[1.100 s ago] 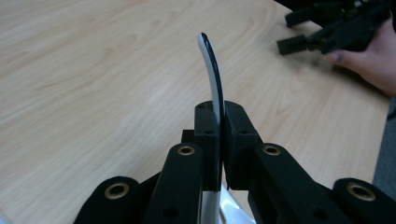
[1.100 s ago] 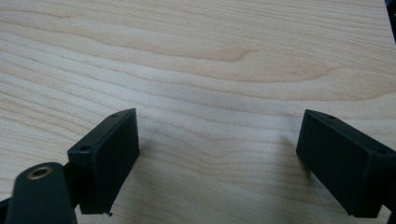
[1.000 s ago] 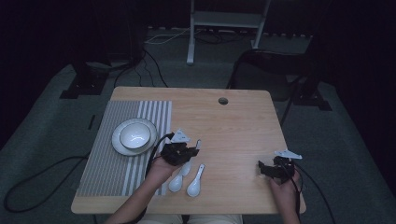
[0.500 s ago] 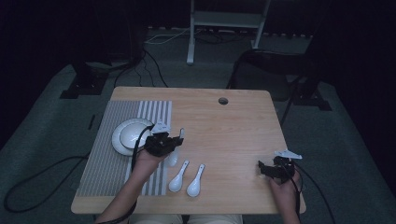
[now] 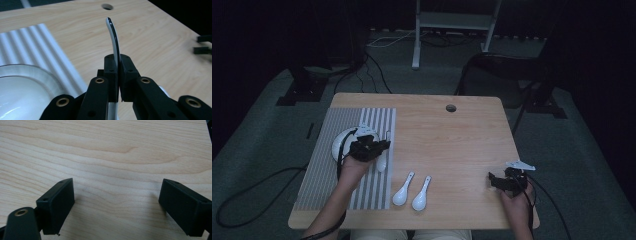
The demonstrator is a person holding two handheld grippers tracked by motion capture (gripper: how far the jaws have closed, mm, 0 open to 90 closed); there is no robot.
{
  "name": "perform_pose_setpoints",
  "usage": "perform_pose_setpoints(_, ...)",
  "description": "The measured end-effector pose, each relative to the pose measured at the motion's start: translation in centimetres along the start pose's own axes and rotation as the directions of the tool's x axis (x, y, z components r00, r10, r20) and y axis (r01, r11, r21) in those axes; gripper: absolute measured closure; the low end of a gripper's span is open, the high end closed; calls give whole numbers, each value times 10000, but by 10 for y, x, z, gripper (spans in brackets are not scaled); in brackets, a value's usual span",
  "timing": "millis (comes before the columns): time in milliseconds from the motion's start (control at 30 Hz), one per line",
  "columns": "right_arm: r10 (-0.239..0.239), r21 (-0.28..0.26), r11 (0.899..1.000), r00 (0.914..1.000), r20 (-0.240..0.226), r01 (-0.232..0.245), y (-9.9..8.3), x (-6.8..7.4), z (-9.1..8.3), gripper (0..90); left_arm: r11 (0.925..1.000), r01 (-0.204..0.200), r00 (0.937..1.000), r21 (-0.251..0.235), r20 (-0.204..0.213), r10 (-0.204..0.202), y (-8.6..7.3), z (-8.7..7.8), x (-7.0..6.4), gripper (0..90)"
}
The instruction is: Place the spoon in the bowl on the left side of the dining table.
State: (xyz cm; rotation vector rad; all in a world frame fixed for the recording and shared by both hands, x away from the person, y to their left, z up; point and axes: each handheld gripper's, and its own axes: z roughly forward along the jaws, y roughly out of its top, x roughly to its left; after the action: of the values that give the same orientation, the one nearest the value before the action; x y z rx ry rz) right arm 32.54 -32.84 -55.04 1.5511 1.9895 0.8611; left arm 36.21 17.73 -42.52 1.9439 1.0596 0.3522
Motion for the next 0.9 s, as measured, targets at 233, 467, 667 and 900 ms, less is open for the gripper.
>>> perform_pose_setpoints(233,1,1,10000,10000,2,-1,0,0,0,124,9998,167,9980,-135,-602,-175,-2,-6,25,853)
perform_pose_setpoints(467,5,-1,10000,10000,3,-5,0,0,0,124,9979,585,9926,-263,-1055,-610,-5,-10,50,854)
perform_pose_setpoints(667,9,4,10000,10000,7,-9,0,0,0,125,9923,1068,9879,-632,-1058,-1131,-5,-15,67,853)
perform_pose_setpoints(900,6,2,10000,10000,9,-6,0,0,0,124,9893,1287,9809,-681,-1379,-1371,0,-15,83,853)
